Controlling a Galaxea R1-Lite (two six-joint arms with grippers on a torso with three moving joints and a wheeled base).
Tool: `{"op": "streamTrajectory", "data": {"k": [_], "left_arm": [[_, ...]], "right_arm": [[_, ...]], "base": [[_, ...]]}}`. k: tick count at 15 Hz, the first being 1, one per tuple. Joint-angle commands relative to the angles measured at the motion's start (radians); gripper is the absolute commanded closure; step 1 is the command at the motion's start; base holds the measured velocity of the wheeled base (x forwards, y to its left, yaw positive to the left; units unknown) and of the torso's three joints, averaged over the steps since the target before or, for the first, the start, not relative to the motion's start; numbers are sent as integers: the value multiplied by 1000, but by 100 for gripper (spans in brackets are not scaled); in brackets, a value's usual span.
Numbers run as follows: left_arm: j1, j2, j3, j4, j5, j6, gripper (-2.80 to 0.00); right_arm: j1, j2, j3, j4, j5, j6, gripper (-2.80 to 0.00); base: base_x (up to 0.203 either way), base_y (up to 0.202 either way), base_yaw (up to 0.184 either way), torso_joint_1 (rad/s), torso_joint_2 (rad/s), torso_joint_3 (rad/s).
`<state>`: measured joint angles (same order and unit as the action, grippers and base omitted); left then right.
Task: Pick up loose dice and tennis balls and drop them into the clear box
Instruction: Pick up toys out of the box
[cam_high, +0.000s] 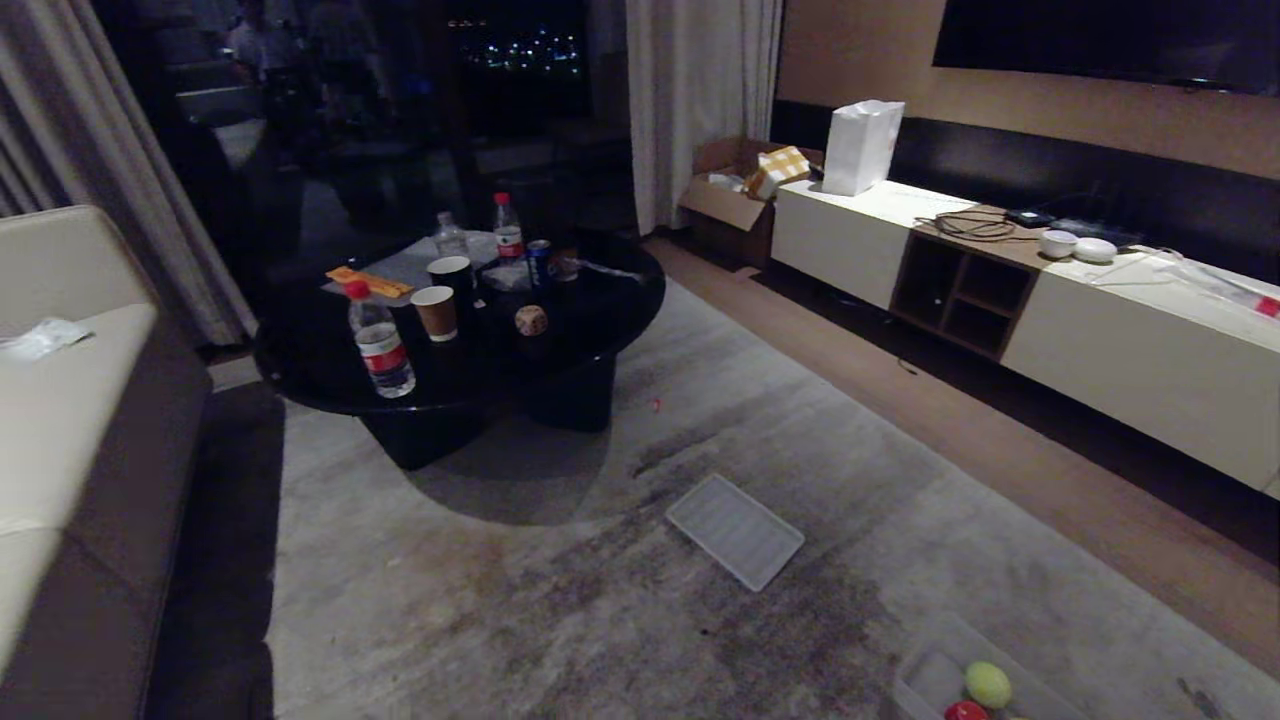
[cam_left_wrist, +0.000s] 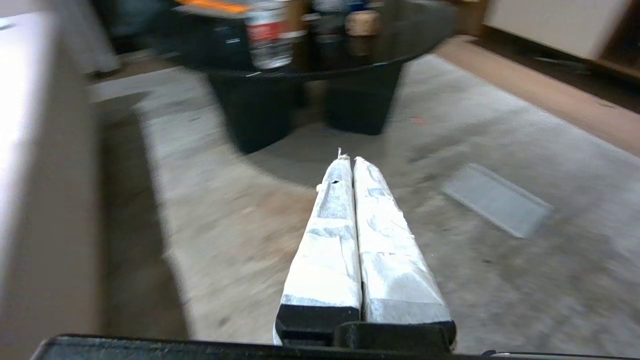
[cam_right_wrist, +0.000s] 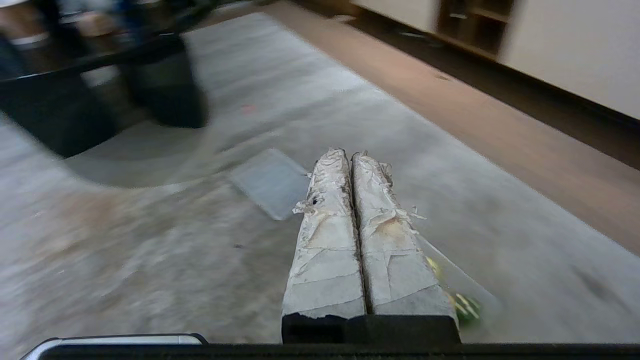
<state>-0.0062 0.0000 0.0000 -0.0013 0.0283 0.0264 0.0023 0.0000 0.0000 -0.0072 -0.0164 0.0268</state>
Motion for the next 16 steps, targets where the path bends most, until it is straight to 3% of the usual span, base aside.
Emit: {"op": "streamTrajectory", "data": {"k": [1, 11, 16], "left_arm": [[0, 2, 2, 0, 1, 1, 0], [0, 2, 2, 1, 5, -11, 0], [0, 2, 2, 0, 6, -15, 0]], "right_arm": [[1, 2, 3, 0, 0, 1, 0], [1, 2, 3, 0, 0, 1, 0], [1, 2, 3, 0, 0, -1, 0]], "base": [[-1, -10, 168, 2, -2, 2], [2, -8, 159, 2, 3, 1], [0, 0, 16, 0, 0, 0]]}}
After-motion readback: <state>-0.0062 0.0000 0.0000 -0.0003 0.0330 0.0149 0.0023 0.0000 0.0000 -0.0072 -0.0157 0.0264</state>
